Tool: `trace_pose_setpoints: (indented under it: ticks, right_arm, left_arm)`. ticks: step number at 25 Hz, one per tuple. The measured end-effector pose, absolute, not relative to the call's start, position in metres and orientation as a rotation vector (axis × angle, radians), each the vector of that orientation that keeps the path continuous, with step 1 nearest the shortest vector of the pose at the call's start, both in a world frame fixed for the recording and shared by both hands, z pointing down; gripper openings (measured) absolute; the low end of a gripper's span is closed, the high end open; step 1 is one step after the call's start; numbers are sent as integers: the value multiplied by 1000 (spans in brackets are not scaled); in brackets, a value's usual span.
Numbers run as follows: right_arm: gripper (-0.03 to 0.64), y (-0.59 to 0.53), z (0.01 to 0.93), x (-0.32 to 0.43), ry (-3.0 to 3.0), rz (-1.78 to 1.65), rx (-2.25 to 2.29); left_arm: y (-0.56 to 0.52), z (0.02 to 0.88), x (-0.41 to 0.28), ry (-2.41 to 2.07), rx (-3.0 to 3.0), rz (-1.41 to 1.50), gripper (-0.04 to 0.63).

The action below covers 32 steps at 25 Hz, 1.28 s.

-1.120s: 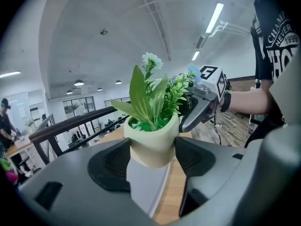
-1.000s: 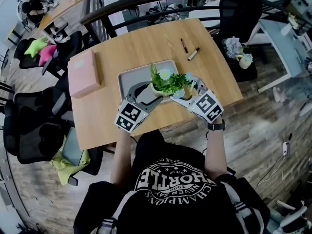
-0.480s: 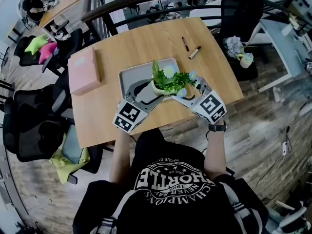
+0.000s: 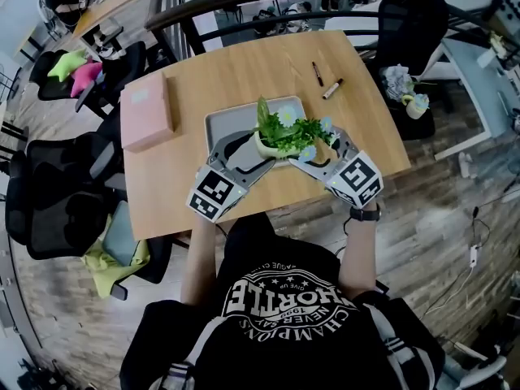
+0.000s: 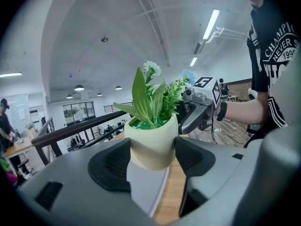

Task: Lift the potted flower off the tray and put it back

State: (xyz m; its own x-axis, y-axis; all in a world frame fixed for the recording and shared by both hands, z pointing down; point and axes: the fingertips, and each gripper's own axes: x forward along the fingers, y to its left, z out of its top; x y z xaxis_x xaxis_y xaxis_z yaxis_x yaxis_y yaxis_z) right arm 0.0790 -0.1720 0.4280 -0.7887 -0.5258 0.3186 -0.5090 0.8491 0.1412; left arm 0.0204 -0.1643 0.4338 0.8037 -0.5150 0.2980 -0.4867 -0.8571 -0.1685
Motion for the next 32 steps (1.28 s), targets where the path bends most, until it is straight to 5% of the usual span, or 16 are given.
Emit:
trace_pose_setpoints:
  ticks: [32]
  right_arm:
    - [362, -166, 438, 47, -2700, -58, 675]
  left_arm:
    - [-154, 446, -12, 963, -2911, -543, 314]
